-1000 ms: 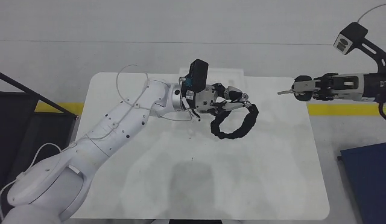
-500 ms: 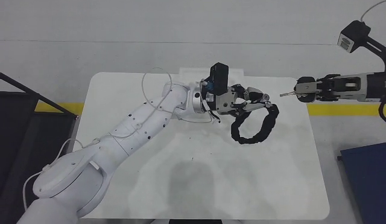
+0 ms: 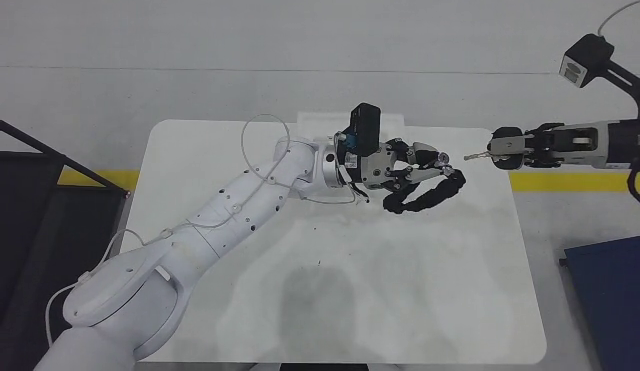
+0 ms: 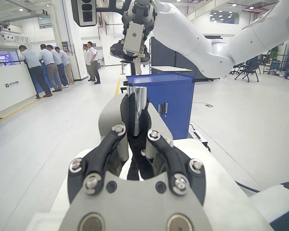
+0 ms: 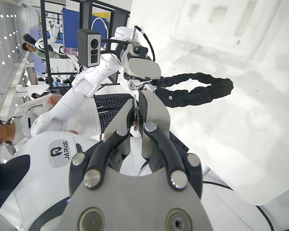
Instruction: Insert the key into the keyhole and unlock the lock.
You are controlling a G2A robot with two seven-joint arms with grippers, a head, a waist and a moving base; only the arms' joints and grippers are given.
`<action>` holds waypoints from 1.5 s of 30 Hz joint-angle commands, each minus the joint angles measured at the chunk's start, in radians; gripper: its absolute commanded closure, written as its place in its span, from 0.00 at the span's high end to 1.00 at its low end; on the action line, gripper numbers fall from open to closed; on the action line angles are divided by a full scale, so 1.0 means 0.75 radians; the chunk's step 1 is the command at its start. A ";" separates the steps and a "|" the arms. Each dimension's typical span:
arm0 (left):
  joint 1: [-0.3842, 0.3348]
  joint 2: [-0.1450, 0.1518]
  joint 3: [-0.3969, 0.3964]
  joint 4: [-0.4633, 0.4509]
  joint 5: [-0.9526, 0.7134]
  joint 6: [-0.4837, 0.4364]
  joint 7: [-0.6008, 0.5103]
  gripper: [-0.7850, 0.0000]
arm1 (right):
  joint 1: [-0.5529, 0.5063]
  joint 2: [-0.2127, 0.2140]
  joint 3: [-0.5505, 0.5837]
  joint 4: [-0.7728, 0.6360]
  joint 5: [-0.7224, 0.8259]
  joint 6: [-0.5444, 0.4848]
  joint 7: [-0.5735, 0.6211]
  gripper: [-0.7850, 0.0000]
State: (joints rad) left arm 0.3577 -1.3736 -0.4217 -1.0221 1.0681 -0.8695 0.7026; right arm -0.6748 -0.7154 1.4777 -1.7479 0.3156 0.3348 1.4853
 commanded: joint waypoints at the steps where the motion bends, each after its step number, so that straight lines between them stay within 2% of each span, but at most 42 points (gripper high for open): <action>1: 0.000 0.000 0.000 0.000 0.000 0.000 0.000 0.00 | 0.000 0.000 0.000 0.000 0.000 0.000 0.000 0.00; 11: 0.000 0.000 0.000 0.000 0.000 0.000 0.000 0.00 | -0.009 0.000 -0.003 -0.005 -0.005 -0.001 -0.018 0.00; 14: 0.031 0.000 -0.025 -0.044 0.002 0.076 -0.085 0.00 | -0.017 0.010 -0.018 -0.052 -0.037 0.022 -0.022 0.00; 18: 0.061 -0.002 -0.061 -0.083 -0.015 0.107 -0.155 0.00 | 0.016 0.046 -0.073 -0.094 -0.122 0.034 -0.034 0.00; 24: 0.097 -0.021 -0.084 -0.104 0.014 0.181 -0.218 0.00 | 0.097 0.133 -0.184 -0.135 -0.135 0.088 -0.088 0.00; 29: 0.136 -0.040 -0.095 -0.096 0.048 0.271 -0.244 0.00 | 0.175 0.215 -0.274 -0.160 -0.059 0.134 -0.133 0.00; 35: 0.184 -0.062 -0.115 -0.114 0.066 0.345 -0.249 0.00 | 0.321 0.326 -0.425 -0.184 -0.028 0.125 -0.124 0.00; 45: 0.198 -0.109 -0.120 -0.105 0.134 0.399 -0.242 0.00 | 0.528 0.438 -0.654 -0.197 0.028 0.177 -0.177 0.00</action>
State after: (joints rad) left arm 0.5061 -1.4520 -0.5104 -1.1026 1.1649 -0.5764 0.5193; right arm -0.2899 -0.3921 1.0019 -1.8934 0.3299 0.4614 1.3587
